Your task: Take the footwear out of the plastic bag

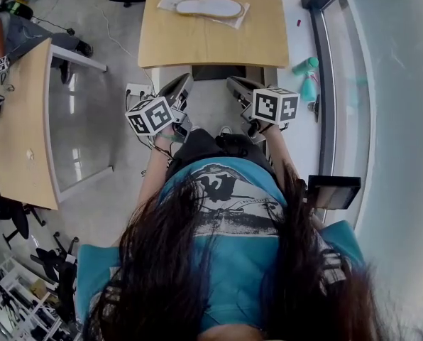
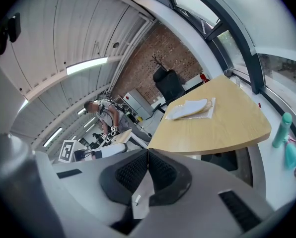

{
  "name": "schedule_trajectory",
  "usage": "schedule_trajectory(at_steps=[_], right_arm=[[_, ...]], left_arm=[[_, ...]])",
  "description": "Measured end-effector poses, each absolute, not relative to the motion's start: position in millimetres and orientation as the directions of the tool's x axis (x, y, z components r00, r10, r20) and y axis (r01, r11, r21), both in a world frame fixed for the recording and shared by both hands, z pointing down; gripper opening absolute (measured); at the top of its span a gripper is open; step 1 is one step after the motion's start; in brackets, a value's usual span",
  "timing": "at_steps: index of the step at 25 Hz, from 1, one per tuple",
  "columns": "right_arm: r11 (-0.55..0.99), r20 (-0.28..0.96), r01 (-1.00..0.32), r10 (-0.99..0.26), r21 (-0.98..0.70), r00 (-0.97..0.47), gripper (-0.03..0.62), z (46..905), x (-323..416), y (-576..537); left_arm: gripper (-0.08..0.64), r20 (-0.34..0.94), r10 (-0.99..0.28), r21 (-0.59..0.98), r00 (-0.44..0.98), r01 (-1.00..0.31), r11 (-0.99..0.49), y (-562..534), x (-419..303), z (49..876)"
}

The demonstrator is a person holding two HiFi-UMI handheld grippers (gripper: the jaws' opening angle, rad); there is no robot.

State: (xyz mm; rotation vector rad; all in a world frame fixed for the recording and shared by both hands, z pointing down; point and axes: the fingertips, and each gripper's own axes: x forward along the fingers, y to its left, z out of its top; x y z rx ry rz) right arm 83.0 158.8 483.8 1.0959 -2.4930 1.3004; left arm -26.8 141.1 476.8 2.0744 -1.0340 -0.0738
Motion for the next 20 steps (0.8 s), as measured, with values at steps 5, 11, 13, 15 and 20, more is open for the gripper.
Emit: schedule_trajectory(at_steps=[5, 11, 13, 15, 20], right_arm=[[0.373, 0.395, -0.647, -0.56, -0.665, -0.728, 0.015, 476.9, 81.7, 156.5], [0.393, 0.396, -0.638, -0.538, -0.662, -0.744, 0.015, 470.4, 49.7, 166.3], [0.406, 0.402, -0.635, -0.524, -0.657, -0.751, 0.015, 467.5, 33.7, 171.2], [0.429, 0.411, -0.638, -0.51, -0.639, -0.756, 0.015, 464.2, 20.0, 175.5], [0.513, 0.436, -0.659, -0.497, -0.55, -0.75, 0.015, 453.6, -3.0, 183.3]], left_arm=[[0.003, 0.276, -0.679, 0.651, 0.68, -0.652, -0.388, 146.0, -16.9, 470.2], [0.003, 0.312, -0.666, 0.5, 0.677, -0.713, -0.491, 160.0, -28.9, 458.4], [0.003, 0.304, -0.68, 0.454, 0.668, -0.729, -0.512, 163.5, -38.5, 451.8], [0.003, 0.29, -0.695, 0.413, 0.657, -0.742, -0.528, 166.9, -47.0, 446.0], [0.003, 0.267, -0.719, 0.315, 0.641, -0.763, -0.564, 176.4, -58.7, 437.9]])
